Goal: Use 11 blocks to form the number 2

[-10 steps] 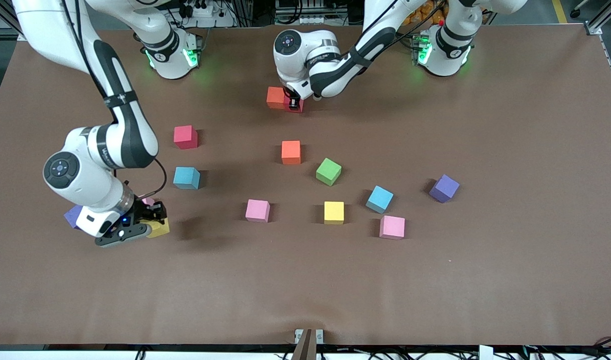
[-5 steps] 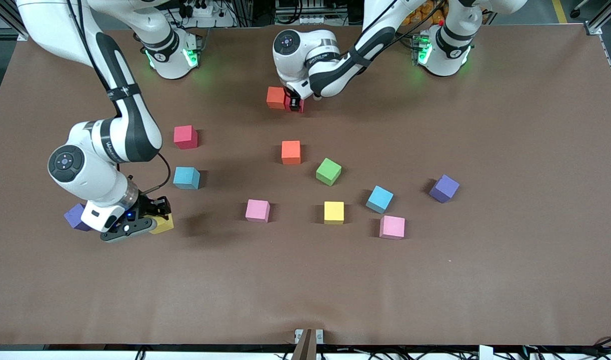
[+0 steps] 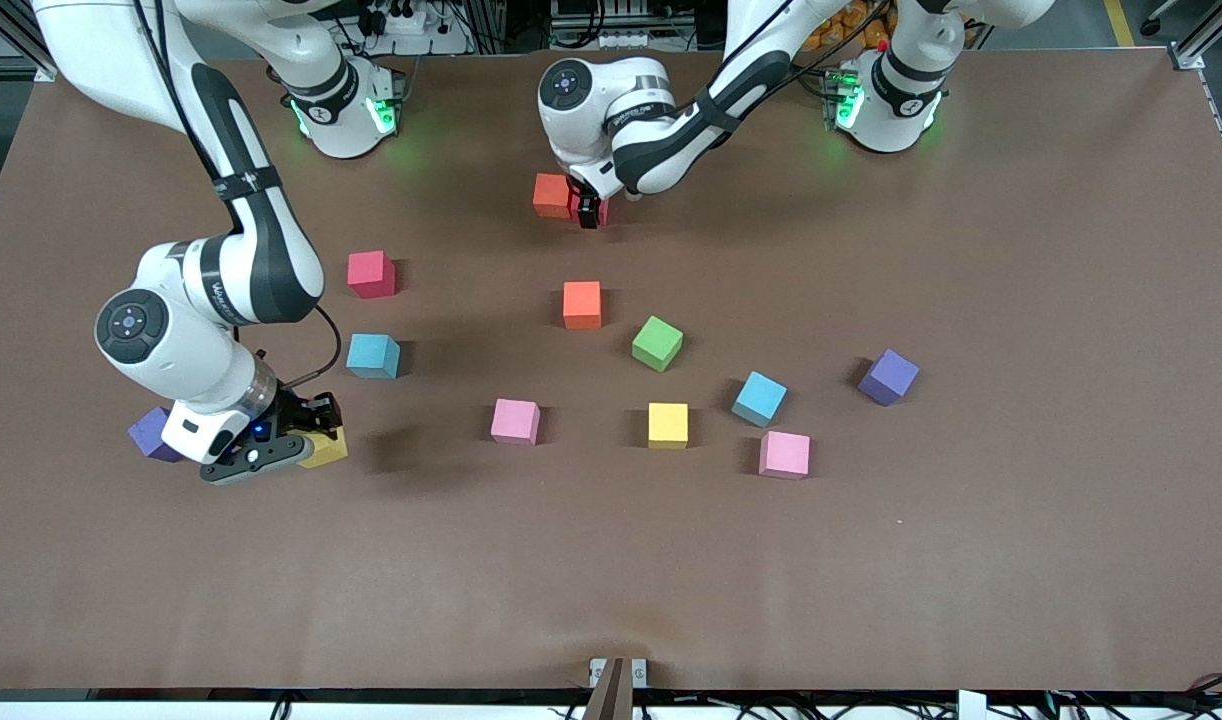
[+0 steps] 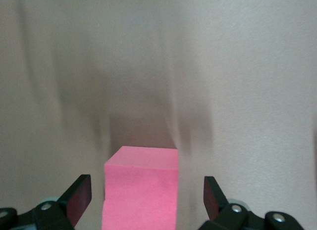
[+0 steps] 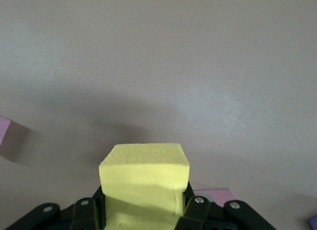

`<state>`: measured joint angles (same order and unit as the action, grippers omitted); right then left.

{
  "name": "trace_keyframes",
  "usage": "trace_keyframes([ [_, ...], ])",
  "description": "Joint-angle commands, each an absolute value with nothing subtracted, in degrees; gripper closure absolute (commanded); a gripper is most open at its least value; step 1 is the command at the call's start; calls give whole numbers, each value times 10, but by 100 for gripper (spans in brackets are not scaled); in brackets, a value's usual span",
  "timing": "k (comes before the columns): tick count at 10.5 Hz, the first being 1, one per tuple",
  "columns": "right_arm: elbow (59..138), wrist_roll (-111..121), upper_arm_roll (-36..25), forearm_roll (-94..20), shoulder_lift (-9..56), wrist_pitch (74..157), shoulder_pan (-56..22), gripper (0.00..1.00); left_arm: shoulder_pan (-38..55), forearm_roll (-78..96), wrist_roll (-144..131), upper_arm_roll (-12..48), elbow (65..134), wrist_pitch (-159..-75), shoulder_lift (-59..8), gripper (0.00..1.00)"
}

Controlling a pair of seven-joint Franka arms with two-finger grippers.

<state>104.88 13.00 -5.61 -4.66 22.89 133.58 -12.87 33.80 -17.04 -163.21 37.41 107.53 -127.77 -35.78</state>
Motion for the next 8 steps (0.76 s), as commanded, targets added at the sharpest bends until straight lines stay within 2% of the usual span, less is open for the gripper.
trace_keyframes([
  [1, 1101, 142, -55, -55, 173, 1338, -132, 49, 344, -205, -1805, 380, 1062, -1238, -337, 0],
  [5, 1177, 142, -68, -56, 88, 1336, -169, 52, 281, -205, -1711, 382, 1063, -1209, -280, 0],
  [8, 1235, 141, -109, -56, 31, 1334, -254, 55, 218, -205, -1601, 382, 1062, -1193, -251, 0],
])
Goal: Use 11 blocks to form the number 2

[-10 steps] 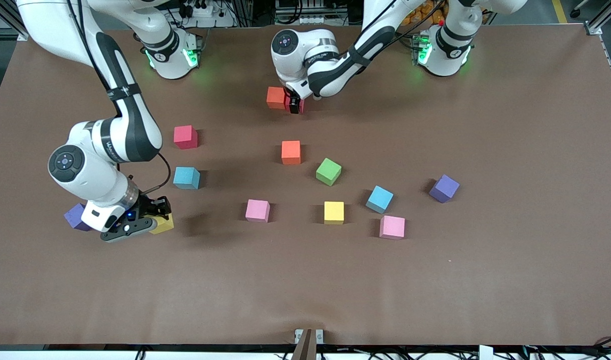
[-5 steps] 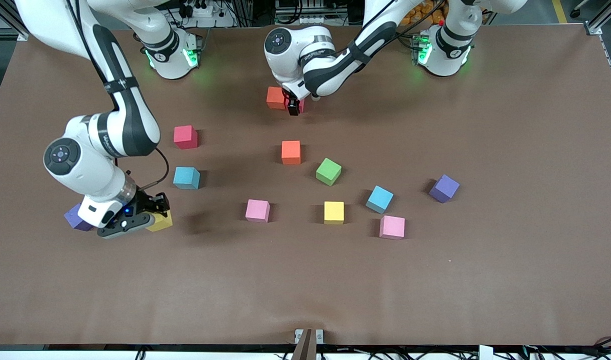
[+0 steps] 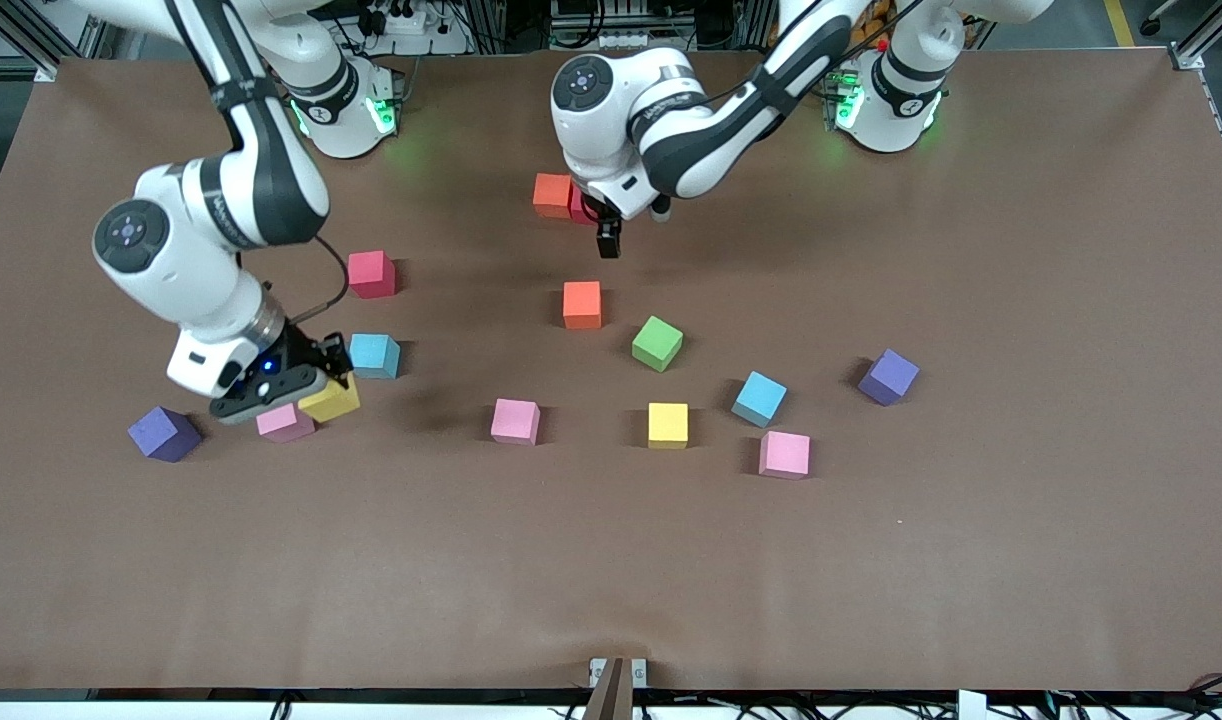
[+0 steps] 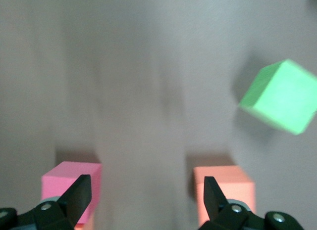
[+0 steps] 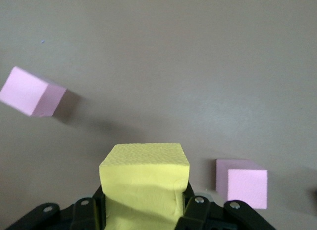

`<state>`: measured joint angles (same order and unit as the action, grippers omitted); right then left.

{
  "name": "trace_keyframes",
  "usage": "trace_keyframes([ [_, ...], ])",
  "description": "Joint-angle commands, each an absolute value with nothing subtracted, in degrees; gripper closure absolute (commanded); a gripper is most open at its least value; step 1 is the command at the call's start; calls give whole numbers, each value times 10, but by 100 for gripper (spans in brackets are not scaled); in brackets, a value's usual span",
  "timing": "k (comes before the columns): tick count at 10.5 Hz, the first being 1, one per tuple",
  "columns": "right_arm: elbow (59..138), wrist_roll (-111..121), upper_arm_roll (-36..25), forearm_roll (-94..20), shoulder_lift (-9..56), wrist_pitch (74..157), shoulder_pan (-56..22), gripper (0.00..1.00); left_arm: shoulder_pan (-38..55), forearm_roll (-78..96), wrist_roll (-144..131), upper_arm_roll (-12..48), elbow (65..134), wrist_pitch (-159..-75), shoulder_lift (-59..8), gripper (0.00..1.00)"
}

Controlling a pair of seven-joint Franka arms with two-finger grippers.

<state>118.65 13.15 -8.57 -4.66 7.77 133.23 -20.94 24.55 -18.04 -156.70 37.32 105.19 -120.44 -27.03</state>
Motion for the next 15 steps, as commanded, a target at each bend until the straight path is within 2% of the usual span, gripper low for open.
trace_keyframes([
  [1, 1241, 138, -116, -56, 20, 1320, -292, 55, 197, -204, -1566, 382, 1054, -1187, -242, 0],
  [4, 1258, 145, -116, -55, -4, 1279, -383, 55, 151, -205, -1458, 378, 1010, -1179, -255, 0],
  [6, 1270, 146, -116, -53, -23, 1243, -452, 57, 135, -204, -1367, 378, 986, -1181, -285, 0],
  [9, 1279, 146, -116, -48, -28, 1243, -544, 58, 144, -205, -1312, 378, 950, -1188, -349, 0],
  [12, 1316, 165, -114, -47, -53, 1270, -579, 58, 169, -197, -1393, 378, 926, -1202, -395, 0],
  [15, 1404, 184, -114, -45, -145, 1289, -593, 58, 185, -183, -1420, 377, 927, -1226, -395, 0],
])
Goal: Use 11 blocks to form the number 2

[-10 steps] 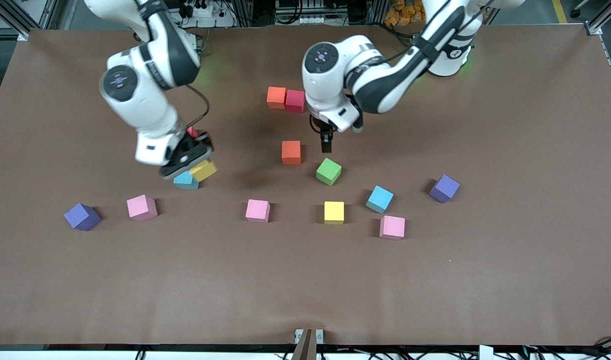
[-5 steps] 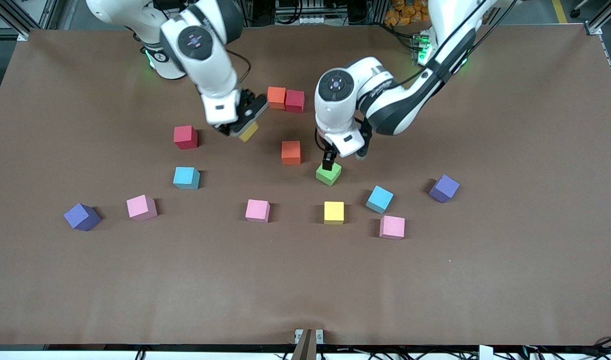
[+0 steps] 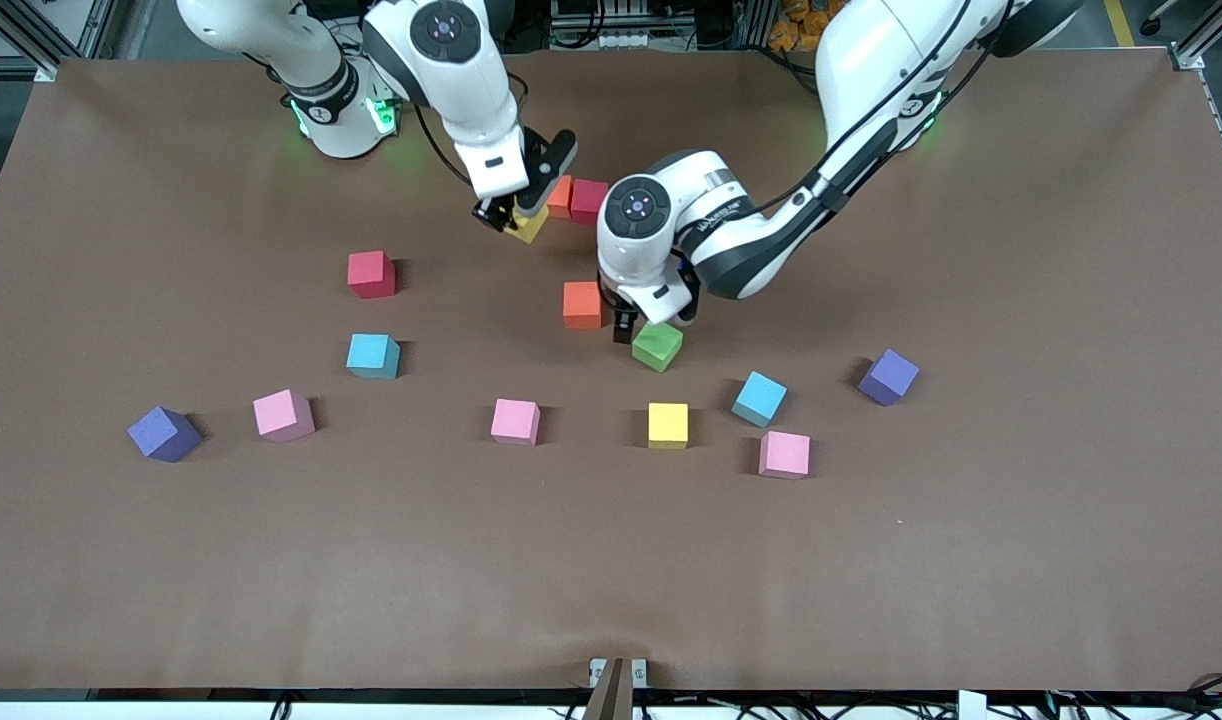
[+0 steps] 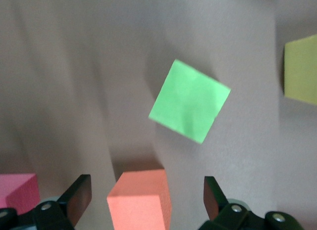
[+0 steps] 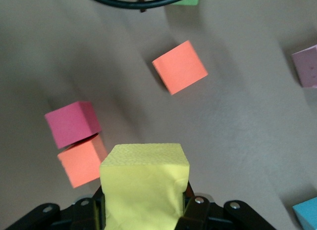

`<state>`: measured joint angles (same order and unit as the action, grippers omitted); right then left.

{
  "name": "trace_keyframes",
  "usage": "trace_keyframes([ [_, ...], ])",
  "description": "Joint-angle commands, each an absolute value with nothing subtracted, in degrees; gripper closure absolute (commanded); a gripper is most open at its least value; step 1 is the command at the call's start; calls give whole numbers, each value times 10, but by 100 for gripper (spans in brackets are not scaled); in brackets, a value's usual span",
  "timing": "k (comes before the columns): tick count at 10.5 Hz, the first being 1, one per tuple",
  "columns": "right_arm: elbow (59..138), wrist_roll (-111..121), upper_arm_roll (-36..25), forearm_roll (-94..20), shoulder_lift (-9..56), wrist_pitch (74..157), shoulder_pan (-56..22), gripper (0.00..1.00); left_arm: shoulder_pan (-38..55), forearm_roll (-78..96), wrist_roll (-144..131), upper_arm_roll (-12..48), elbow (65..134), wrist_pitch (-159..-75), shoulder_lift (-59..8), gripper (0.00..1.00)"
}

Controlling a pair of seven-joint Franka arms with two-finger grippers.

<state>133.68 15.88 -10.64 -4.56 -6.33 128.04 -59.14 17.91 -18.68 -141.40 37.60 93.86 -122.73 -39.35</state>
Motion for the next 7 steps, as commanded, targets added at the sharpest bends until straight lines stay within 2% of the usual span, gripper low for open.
trace_keyframes([
  [1, 1423, 189, -115, -44, -170, 1282, -588, 58, 181, -194, -1389, 375, 932, -1226, -395, 0],
  [4, 1436, 218, -115, -43, -226, 1226, -466, 58, 161, -200, -1191, 375, 950, -1222, -391, 0],
  [7, 1388, 228, -120, -42, -196, 1226, -359, 57, 151, -227, -1140, 359, 957, -1225, -395, 0],
])
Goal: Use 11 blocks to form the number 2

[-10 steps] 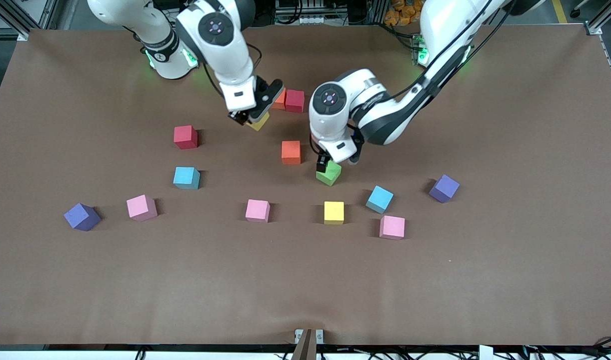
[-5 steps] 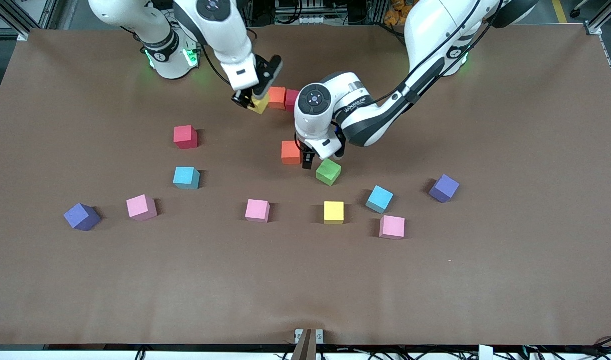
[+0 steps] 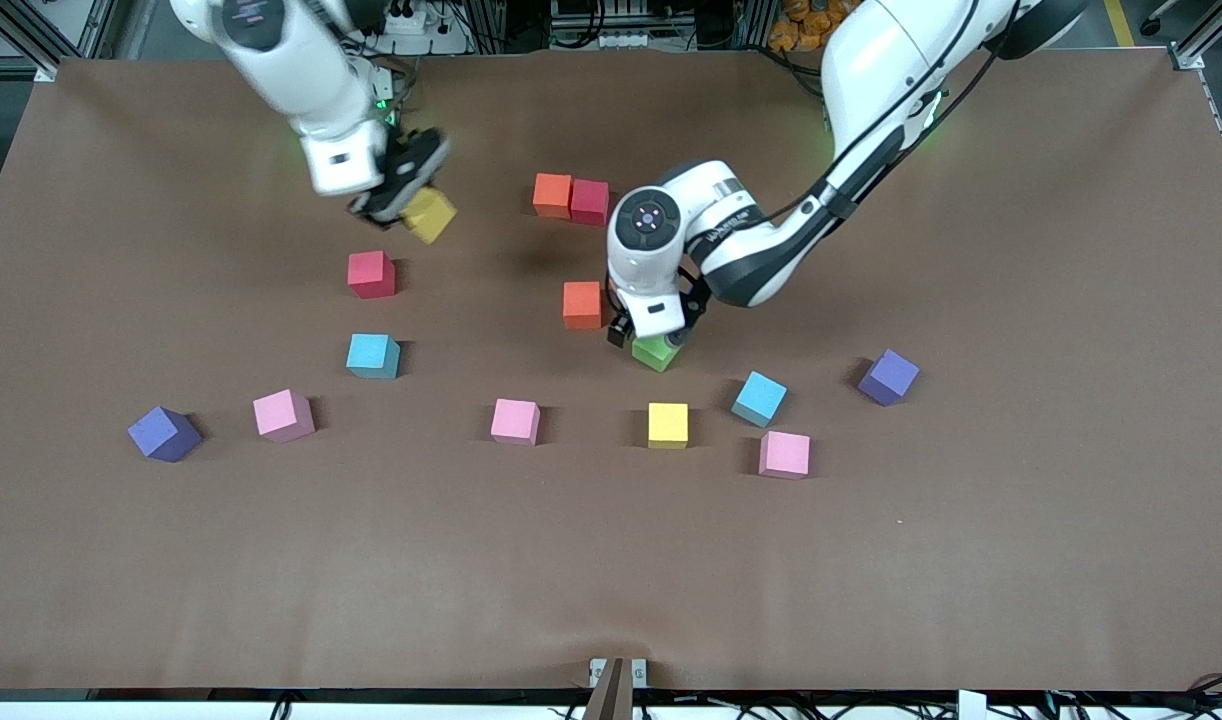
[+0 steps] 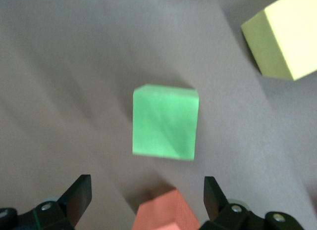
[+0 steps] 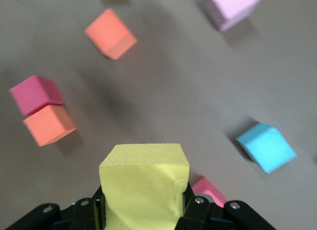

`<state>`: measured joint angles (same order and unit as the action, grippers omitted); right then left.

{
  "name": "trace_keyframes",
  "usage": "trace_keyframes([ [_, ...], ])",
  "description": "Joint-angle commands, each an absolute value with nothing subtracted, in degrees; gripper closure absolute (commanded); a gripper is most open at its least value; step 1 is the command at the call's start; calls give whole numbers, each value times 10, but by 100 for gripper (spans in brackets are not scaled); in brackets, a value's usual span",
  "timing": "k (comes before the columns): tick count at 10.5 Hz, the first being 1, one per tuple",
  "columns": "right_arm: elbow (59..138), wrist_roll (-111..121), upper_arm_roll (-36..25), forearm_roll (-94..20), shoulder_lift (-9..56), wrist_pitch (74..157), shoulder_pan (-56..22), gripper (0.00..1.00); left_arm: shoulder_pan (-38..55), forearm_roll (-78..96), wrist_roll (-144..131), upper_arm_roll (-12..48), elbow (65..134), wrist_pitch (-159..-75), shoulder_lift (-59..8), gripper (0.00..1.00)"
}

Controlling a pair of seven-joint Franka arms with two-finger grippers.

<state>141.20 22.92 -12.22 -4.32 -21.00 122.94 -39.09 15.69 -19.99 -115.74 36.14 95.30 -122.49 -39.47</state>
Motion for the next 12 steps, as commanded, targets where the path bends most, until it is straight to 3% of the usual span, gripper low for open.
trace_keyframes([
  [1, 1353, 226, -133, -42, -165, 1225, -340, 57, 151, -229, -1135, 345, 957, -1227, -395, 0],
  [5, 1162, 183, -151, -42, 32, 1238, -262, 57, 138, -229, -1143, 337, 979, -1280, -402, 0],
  [6, 1138, 122, -150, -43, 78, 1288, -250, 58, 141, -231, -1143, 337, 987, -1282, -403, 0],
  [8, 1135, 28, -149, -42, 108, 1340, -236, 58, 141, -250, -1143, 337, 1006, -1295, -403, 0],
  [12, 1125, -63, -149, -43, 125, 1346, -223, 58, 142, -251, -1143, 332, 1030, -1324, -403, 0],
])
